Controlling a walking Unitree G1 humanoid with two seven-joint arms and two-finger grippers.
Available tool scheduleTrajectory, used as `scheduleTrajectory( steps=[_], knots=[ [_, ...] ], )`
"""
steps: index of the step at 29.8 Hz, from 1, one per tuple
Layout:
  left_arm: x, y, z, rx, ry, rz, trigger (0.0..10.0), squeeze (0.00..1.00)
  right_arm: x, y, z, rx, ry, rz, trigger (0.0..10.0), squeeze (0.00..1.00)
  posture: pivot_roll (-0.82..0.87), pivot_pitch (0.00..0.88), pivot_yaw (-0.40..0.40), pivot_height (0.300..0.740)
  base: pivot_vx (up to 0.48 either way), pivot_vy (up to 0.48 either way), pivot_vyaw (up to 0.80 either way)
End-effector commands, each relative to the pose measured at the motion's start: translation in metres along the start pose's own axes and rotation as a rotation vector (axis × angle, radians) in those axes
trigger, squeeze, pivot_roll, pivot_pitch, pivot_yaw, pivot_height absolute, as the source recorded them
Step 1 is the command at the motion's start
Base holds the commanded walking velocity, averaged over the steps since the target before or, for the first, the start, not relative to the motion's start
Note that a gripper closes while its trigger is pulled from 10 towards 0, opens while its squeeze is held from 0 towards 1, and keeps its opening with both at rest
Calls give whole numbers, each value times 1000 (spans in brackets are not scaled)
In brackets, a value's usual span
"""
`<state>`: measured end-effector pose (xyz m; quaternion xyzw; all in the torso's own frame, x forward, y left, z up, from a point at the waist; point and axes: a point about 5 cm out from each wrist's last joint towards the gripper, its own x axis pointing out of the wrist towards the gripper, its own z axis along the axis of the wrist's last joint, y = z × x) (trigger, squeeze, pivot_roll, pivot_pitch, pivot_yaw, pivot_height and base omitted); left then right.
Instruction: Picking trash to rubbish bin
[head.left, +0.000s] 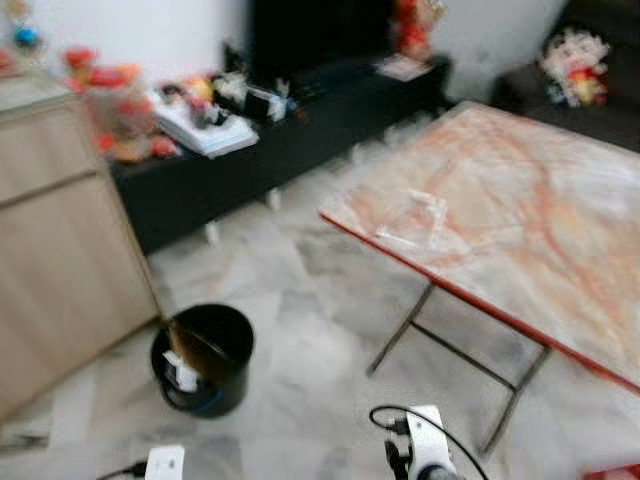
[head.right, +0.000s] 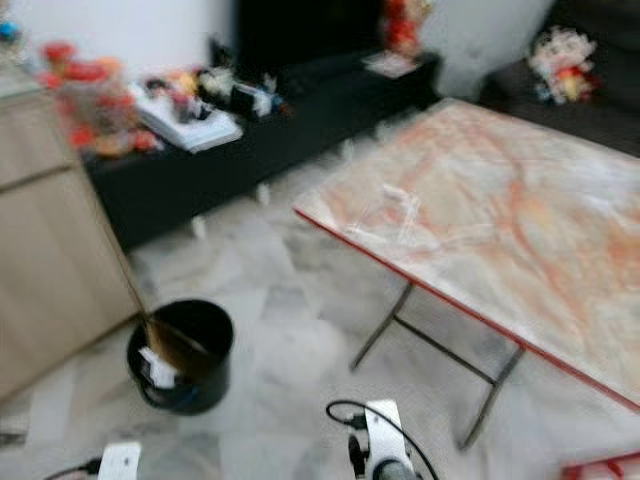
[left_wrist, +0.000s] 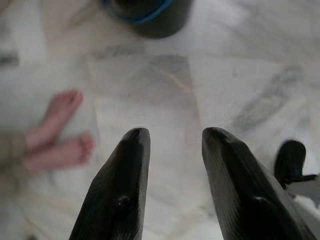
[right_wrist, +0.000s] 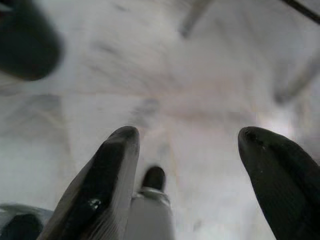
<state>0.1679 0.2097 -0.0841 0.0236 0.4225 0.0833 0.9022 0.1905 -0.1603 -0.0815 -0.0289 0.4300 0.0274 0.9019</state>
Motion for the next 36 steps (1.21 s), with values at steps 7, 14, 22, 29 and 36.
scheduleTrajectory(
  steps=[7, 14, 22, 29, 36],
  knots=[
    [-1, -4, -4, 13, 8, -12, 10000, 0, 0, -1, 1, 8, 2, -10, 10000, 0, -14, 32, -45, 740, 0, 0, -800],
    [-1, -4, -4, 15, 7, -13, 10000, 0, 0, 0, 0, 10, 3, -9, 10000, 0, -15, 32, -42, 740, 0, 0, -800],
    [-1, -3, -4, 17, 7, -11, 10000, 0, 0, 0, 0, 10, 4, -10, 10000, 0, -13, 34, -42, 740, 0, 0, -800],
    [-1, -3, -4, 22, 11, -10, 10000, 0, 0, 0, 0, 10, 3, -12, 10000, 0, -13, 34, -41, 740, 0, 0, -800],
    [-1, -2, -4, 24, 13, -7, 10000, 0, 0, 0, 0, 18, -1, -9, 10000, 0, -11, 35, -40, 740, 0, 0, -686]
  ],
)
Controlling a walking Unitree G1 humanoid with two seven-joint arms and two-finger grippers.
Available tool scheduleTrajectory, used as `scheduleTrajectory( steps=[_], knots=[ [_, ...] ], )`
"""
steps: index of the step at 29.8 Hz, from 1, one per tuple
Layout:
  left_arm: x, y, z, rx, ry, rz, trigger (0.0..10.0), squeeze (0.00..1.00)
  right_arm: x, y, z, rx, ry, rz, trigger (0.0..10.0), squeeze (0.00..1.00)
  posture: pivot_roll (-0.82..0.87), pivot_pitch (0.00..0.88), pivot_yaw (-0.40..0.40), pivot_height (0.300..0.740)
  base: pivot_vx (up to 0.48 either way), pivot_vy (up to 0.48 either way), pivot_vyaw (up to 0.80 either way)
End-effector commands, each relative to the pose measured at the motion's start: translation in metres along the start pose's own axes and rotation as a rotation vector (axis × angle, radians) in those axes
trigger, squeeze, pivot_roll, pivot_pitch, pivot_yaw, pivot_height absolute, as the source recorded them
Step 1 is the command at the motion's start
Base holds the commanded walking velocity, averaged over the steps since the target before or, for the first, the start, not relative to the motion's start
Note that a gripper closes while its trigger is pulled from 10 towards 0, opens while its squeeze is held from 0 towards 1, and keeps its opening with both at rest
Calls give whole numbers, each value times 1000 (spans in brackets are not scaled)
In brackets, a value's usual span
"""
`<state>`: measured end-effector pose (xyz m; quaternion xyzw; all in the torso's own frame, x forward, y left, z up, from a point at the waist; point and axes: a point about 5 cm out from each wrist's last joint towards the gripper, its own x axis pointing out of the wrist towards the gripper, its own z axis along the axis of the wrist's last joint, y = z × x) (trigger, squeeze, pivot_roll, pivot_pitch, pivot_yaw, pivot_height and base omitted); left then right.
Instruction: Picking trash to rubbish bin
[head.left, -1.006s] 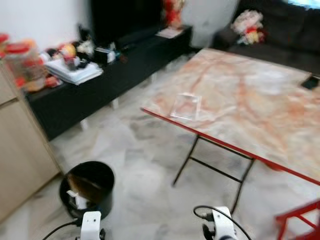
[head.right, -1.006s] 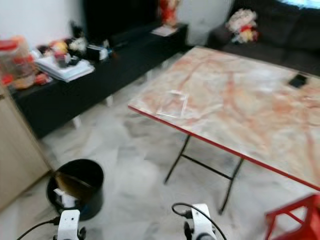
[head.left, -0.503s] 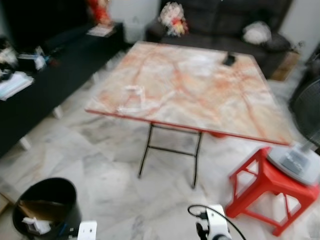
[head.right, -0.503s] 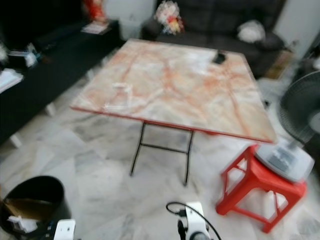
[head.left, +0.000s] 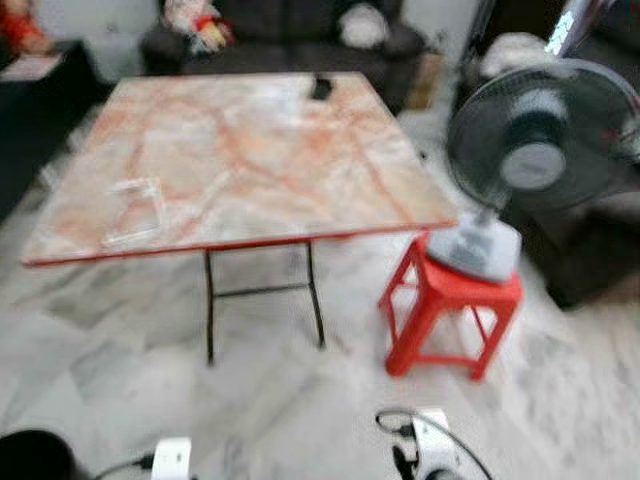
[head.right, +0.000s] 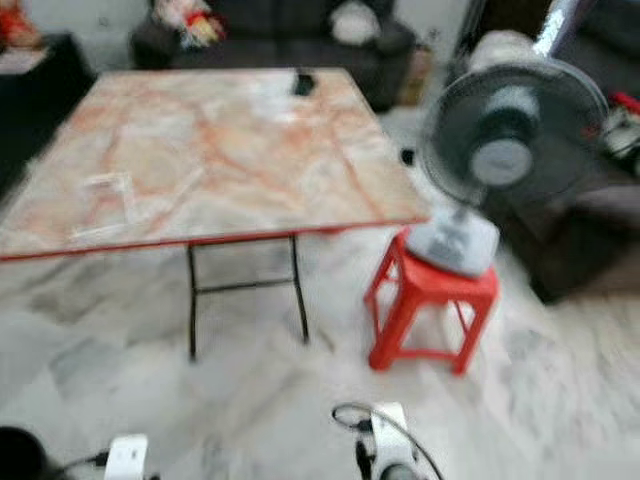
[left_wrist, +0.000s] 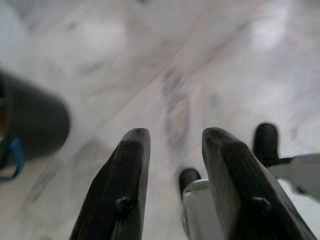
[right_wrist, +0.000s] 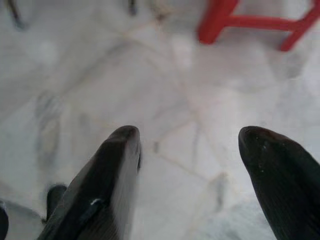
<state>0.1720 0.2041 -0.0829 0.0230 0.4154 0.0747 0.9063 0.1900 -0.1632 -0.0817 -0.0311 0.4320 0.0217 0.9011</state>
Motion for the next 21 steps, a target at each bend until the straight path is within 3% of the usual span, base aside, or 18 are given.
scheduleTrajectory(
  steps=[1, 7, 21],
  knots=[
    [-2, 4, -8, 20, 29, 10, 10000, 0, 0, 3, 2, 17, -7, 4, 10000, 0, -11, 35, -40, 740, 0, 0, 0],
    [-1, 5, -6, 12, 24, 22, 10000, 0, 1, 4, 8, 19, -33, 7, 10000, 0, -11, 35, -40, 740, 0, 0, 0],
    [8, -1, 36, -7, -116, 13, 10000, 0, 7, 11, 40, -16, -116, 34, 10000, 0, -15, 29, -38, 740, 0, 0, 0]
  ],
)
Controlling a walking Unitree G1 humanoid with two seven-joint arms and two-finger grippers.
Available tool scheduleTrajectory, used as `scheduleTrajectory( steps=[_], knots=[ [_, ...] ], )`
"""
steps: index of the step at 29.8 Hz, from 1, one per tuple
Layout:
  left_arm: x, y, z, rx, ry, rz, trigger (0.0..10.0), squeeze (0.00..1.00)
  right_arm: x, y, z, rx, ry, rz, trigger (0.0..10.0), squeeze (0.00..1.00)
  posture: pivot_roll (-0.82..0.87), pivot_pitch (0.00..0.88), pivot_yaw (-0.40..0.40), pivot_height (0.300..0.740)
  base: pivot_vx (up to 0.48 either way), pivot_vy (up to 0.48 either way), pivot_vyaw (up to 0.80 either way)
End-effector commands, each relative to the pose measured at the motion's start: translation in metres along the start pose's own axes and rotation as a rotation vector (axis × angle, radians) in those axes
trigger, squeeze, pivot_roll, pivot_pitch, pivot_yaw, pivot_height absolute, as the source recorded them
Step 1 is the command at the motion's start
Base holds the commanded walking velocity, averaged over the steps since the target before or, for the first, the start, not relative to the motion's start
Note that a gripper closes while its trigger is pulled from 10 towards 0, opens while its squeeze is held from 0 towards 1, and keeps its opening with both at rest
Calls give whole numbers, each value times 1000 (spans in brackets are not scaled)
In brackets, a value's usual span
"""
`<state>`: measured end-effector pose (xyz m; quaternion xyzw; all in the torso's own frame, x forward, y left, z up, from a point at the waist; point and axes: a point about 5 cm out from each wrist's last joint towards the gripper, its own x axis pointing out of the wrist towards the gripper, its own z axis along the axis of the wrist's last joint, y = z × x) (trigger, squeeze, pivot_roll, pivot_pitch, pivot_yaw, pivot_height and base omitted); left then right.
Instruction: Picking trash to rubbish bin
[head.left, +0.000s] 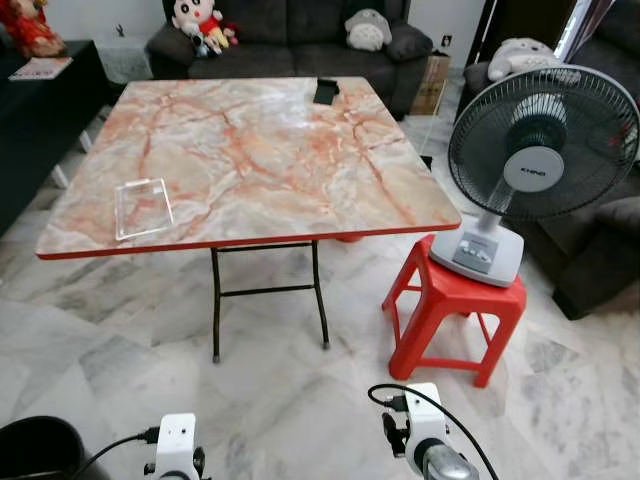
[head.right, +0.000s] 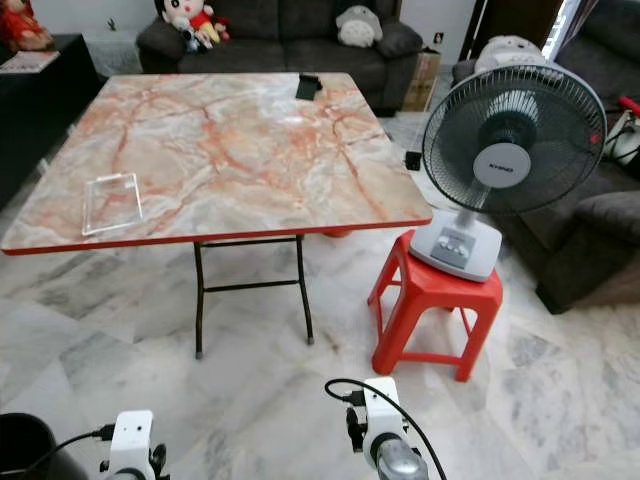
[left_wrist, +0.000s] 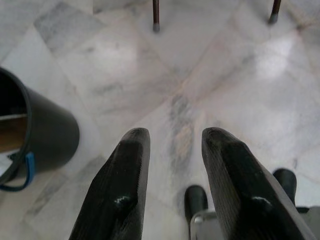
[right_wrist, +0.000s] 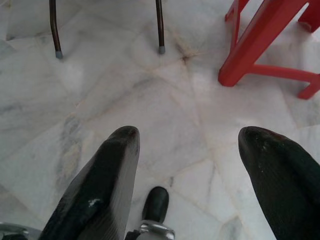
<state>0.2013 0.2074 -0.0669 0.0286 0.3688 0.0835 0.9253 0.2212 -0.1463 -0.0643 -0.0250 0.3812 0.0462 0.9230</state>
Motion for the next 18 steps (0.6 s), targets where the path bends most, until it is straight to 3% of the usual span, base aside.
scheduleTrajectory(
  steps=[1, 3, 5, 6, 10, 13, 18],
  knots=[
    [3, -5, 14, 6, -53, -2, 10000, 0, 3, 2, 16, -3, -66, 22, 10000, 0, -16, 30, -38, 740, 0, 0, 0],
    [5, -7, 26, 12, -102, -4, 10000, 0, 4, 5, 27, -8, -118, 45, 10000, 0, -19, 29, -37, 740, 0, 0, 0],
    [8, -14, 60, 38, -250, -30, 10000, 0, 7, 7, 53, -15, -218, 69, 10000, 0, -19, 29, -37, 740, 0, 0, 0],
    [8, -14, 60, 38, -250, -30, 10000, 0, 7, 7, 53, -15, -218, 69, 10000, 0, -19, 29, -37, 740, 0, 0, 0],
    [8, -22, 110, 30, -444, -24, 10000, 0, 7, 16, 98, -40, -368, 119, 10000, 0, -23, 17, -38, 740, 0, 0, 0],
    [7, -24, 125, -2, -492, -9, 10000, 0, 7, 22, 115, -45, -421, 146, 10000, 0, -26, 9, -40, 740, 0, 0, 0],
    [-3, -26, 163, -20, -663, 16, 10000, 0, -3, 42, 164, -57, -624, 198, 10000, 0, -13, 0, -48, 740, 0, 0, 328]
  ],
)
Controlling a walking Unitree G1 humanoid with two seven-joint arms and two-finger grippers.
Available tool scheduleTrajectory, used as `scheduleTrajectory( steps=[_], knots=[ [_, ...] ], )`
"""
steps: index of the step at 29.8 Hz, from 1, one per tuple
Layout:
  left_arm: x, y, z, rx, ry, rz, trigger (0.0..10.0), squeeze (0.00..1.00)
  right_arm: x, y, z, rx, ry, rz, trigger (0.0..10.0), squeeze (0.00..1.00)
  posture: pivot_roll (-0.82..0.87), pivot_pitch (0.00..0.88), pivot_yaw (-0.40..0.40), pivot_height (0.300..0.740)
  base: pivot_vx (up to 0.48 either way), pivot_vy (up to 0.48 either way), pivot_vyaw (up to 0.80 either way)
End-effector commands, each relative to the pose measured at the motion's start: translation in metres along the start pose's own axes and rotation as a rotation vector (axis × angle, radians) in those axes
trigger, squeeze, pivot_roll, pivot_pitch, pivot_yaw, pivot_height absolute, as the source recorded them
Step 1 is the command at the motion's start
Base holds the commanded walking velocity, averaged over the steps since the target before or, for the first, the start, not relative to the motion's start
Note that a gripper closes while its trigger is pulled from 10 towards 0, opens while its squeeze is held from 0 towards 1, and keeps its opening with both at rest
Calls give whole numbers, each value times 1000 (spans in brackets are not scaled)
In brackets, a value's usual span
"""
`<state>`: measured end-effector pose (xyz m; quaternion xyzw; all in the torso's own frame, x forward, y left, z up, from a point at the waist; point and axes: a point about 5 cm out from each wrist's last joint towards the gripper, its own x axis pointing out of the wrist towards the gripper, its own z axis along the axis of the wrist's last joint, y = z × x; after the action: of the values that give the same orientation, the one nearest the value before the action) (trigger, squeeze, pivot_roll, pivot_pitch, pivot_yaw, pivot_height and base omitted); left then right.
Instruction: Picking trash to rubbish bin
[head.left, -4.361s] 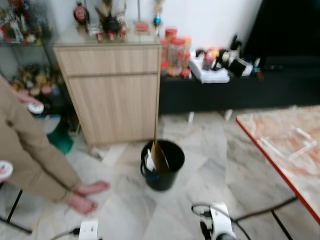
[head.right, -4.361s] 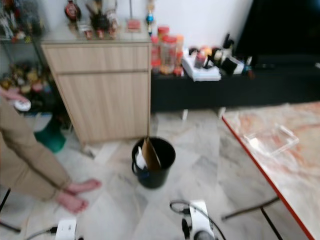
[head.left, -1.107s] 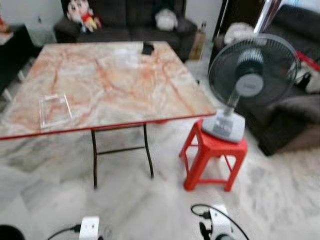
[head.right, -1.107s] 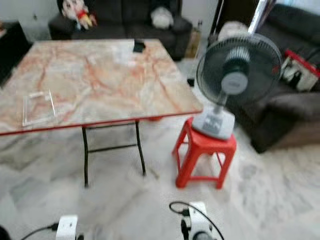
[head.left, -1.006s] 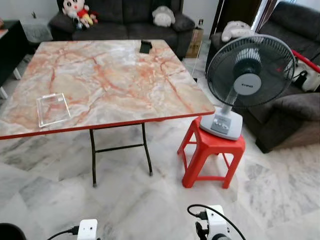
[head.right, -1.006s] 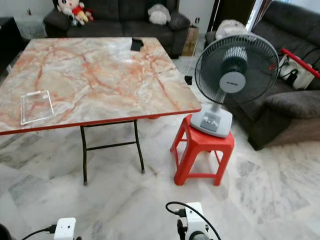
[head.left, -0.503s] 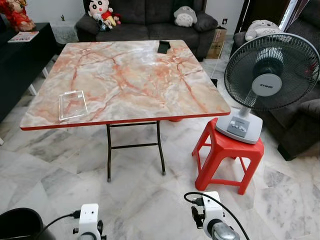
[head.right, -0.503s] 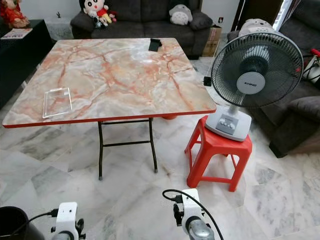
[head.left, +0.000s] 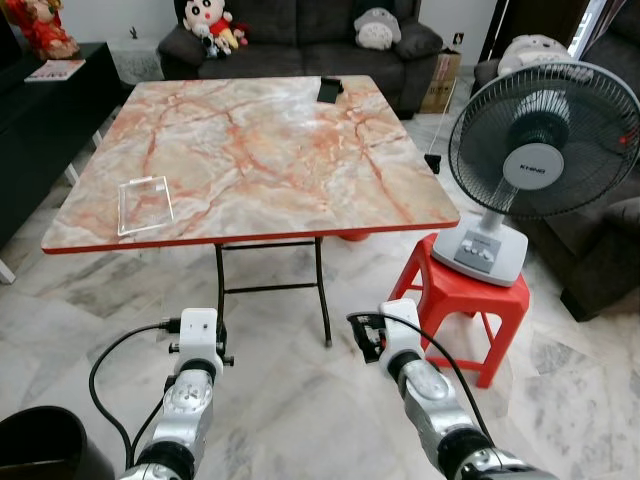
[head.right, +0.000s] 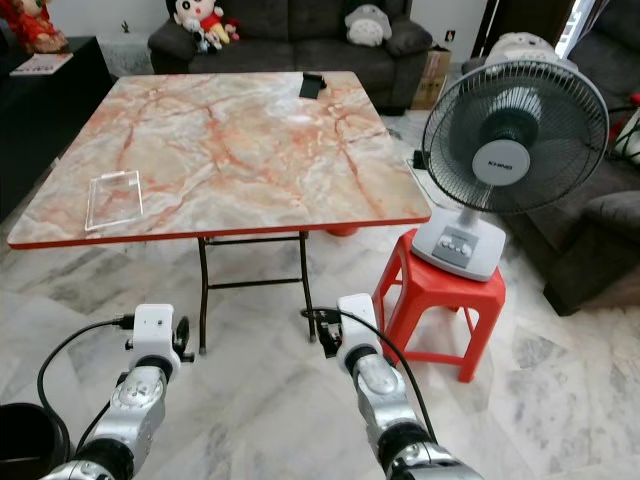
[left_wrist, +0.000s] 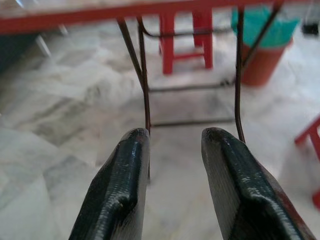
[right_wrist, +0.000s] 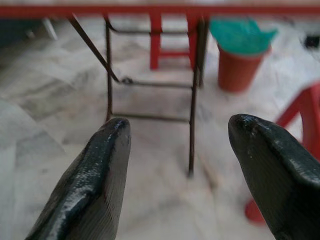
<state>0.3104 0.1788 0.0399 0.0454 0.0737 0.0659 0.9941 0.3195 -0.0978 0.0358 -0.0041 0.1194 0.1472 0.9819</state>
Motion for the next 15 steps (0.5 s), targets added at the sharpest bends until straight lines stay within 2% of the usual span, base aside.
scheduleTrajectory(
  steps=[1, 6, 8, 15],
  knots=[
    [4, 5, 16, 38, -89, 41, 10000, 0, 10, 6, 29, 11, -125, 12, 10000, 0, -13, 0, -48, 740, 0, 0, 800],
    [5, 4, 24, 78, -135, 44, 10000, 0, 14, 13, 44, 44, -197, 38, 10000, 0, -12, 0, -45, 740, 0, 0, 798],
    [7, 4, 29, 40, -141, 68, 10000, 0, 17, 21, 57, 53, -253, 82, 10000, 0, -8, 0, -43, 740, 0, 0, 519],
    [8, 4, 34, 54, -154, 72, 10000, 0, 17, 22, 61, 85, -273, 93, 10000, 0, -2, 0, -46, 740, 0, 0, 0]
  ],
)
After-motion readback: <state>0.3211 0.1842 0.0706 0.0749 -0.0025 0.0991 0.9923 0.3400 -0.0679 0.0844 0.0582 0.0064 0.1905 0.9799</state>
